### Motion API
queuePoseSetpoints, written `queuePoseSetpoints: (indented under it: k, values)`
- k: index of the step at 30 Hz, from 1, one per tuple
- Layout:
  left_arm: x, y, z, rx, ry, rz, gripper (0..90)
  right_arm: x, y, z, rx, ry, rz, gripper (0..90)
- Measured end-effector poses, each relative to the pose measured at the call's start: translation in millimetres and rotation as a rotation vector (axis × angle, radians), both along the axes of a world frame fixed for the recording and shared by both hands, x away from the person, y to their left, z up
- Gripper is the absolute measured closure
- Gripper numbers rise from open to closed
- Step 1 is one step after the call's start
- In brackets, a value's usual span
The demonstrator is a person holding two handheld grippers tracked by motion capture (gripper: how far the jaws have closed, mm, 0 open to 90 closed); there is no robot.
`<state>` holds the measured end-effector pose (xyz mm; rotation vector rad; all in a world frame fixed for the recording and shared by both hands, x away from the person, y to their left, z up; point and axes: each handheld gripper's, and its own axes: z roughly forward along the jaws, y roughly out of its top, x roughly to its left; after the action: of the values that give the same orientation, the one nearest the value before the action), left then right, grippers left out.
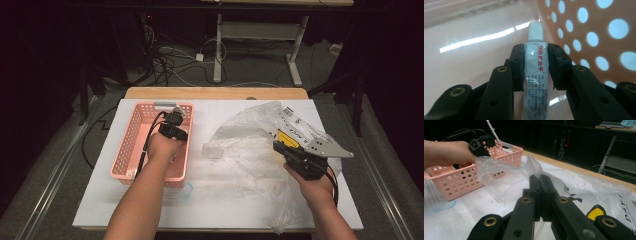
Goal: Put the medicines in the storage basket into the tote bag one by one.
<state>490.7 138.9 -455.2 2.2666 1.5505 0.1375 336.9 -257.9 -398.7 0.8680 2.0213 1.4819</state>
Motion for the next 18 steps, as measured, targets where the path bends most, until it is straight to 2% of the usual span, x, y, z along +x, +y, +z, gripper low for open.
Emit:
queuePoseSetpoints:
  k: [7,18]
  values:
    - [-2.1,0.2,5.0,-0.018,-0.028,0.005,66.1,-0.6,-0.4,0.5,0.0,-0.003,0.003,90.0]
    - [-15.6,5.9,24.7,-0.061,-0.165,-0.003,66.3,-1.8,-0.2,1.7,0.005,-0.008,-0.002,90.0]
